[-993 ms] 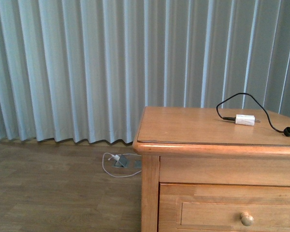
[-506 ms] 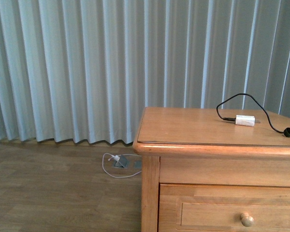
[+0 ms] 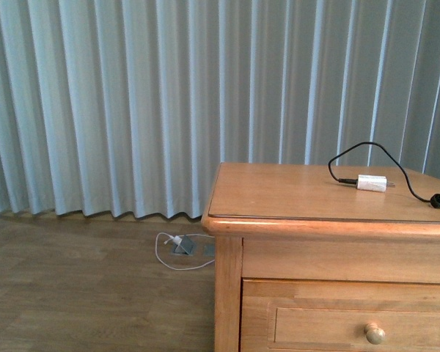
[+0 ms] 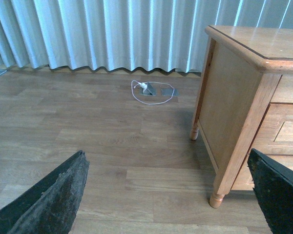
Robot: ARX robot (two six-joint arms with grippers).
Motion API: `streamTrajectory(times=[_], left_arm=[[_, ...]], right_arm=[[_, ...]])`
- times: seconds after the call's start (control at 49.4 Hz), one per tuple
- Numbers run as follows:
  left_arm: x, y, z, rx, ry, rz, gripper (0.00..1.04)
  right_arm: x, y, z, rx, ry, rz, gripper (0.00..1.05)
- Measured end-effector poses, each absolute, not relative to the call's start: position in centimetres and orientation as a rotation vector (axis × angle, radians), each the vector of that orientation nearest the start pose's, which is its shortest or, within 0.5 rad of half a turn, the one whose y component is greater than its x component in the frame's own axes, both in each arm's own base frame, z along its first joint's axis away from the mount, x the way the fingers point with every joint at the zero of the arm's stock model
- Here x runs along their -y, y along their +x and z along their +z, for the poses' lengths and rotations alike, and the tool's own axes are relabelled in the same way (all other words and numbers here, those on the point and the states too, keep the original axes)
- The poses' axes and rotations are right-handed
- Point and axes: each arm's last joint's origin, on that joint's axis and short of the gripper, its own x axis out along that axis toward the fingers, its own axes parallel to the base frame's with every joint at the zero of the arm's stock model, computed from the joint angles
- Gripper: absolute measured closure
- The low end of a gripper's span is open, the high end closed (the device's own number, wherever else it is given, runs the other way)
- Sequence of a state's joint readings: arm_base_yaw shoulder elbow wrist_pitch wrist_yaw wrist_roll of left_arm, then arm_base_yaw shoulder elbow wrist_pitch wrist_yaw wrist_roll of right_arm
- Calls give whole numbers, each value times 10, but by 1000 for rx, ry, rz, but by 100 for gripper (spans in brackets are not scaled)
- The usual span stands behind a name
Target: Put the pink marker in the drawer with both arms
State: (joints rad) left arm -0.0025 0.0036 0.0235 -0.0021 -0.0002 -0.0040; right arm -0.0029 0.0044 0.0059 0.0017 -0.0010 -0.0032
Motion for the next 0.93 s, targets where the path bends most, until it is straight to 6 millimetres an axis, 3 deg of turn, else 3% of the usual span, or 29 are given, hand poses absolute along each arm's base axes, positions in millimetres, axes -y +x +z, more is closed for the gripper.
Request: streamTrajectory(times=[0.041,0.324,0.506,0.932], left_arm=[[0,96,171,18,-4,-2,6],[0,96,171,18,-4,-2,6],[0,96,171,18,-4,-2,6],[0,96,171,18,-4,-2,6]], right_arm=[[0,98,165,3,-4,-2,102],[0,98,165,3,-3,-2,51],[0,98,165,3,-3,-2,9],[0,98,165,3,-3,-2,8]])
